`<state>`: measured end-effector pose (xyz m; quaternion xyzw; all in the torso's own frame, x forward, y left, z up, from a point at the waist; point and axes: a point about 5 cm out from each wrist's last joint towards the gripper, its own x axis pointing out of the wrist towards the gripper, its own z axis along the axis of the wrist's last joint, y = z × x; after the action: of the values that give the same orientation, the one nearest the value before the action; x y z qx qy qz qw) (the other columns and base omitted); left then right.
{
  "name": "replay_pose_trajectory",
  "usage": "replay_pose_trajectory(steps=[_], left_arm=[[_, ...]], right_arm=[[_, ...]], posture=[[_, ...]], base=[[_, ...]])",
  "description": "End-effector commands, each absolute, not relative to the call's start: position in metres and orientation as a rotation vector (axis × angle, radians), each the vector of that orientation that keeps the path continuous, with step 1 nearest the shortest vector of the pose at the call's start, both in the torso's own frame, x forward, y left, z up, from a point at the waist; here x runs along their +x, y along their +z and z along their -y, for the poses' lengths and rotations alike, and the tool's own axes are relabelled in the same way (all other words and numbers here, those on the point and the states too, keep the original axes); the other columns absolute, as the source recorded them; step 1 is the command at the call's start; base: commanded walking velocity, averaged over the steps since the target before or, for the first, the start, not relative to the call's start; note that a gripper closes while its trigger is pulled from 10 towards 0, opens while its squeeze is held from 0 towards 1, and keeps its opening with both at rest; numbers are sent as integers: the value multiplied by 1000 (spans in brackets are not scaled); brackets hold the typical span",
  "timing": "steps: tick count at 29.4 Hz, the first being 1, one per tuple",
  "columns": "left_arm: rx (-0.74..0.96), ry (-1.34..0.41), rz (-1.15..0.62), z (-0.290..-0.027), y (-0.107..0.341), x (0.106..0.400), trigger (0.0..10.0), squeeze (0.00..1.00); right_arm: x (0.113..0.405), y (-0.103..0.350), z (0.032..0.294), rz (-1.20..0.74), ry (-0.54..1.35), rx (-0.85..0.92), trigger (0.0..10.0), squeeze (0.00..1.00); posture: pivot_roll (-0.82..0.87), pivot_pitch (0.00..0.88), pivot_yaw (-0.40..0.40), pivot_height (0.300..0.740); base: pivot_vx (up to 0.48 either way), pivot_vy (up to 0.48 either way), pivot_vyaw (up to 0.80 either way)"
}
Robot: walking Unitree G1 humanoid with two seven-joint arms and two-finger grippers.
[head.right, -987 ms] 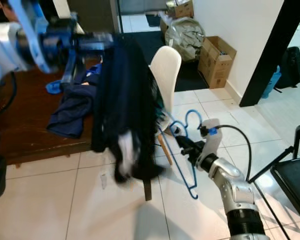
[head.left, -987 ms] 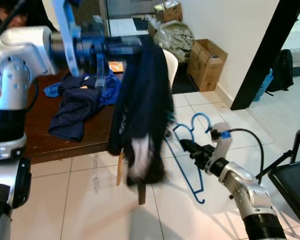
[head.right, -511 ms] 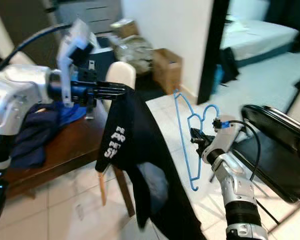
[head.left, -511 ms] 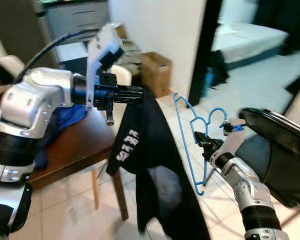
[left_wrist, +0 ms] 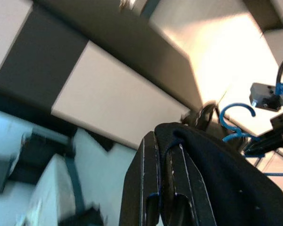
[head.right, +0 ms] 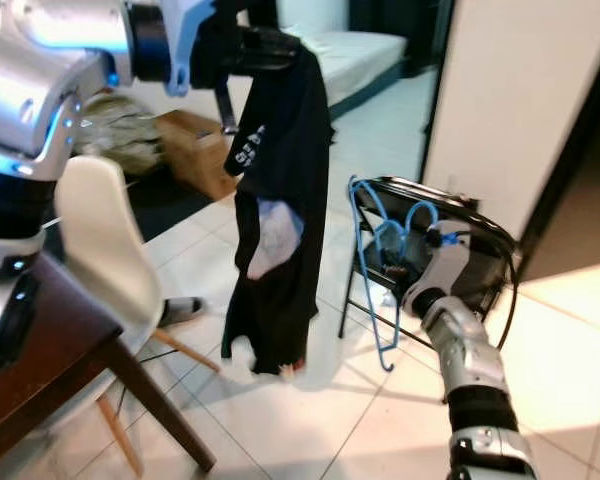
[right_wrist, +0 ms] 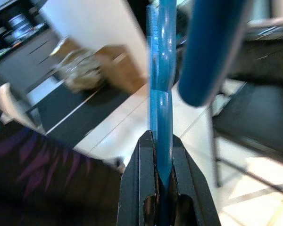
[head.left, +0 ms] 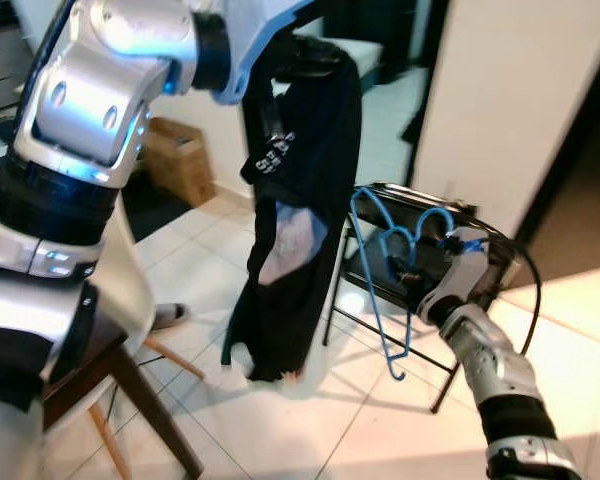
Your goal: Hang hanger
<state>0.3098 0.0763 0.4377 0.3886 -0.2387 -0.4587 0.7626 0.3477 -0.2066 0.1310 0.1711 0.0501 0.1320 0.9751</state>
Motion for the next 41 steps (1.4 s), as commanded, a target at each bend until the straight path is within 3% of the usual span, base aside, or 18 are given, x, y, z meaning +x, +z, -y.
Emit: replay_pose_trajectory(steps=[1, 16, 26, 41], left_arm=[[854, -1001, 562, -74, 447, 303, 10000, 0], [900, -1007, 591, -69, 450, 308, 10000, 0], [868, -889, 651, -71, 467, 317, 10000, 0], [878, -923, 657, -70, 463, 314, 10000, 0]], right_arm=[[349, 132, 203, -95, 274, 337, 10000, 0], [351, 134, 200, -84, 288, 342, 10000, 0], [351, 135, 200, -77, 289, 344, 10000, 0], [350, 136, 200, -75, 297, 342, 10000, 0]], posture=[[40, 44, 57, 740], [47, 59, 62, 740], [44, 70, 67, 740], [51, 72, 68, 740]], base=[[0, 0, -800], [0, 0, -800], [0, 0, -800], [0, 0, -800]])
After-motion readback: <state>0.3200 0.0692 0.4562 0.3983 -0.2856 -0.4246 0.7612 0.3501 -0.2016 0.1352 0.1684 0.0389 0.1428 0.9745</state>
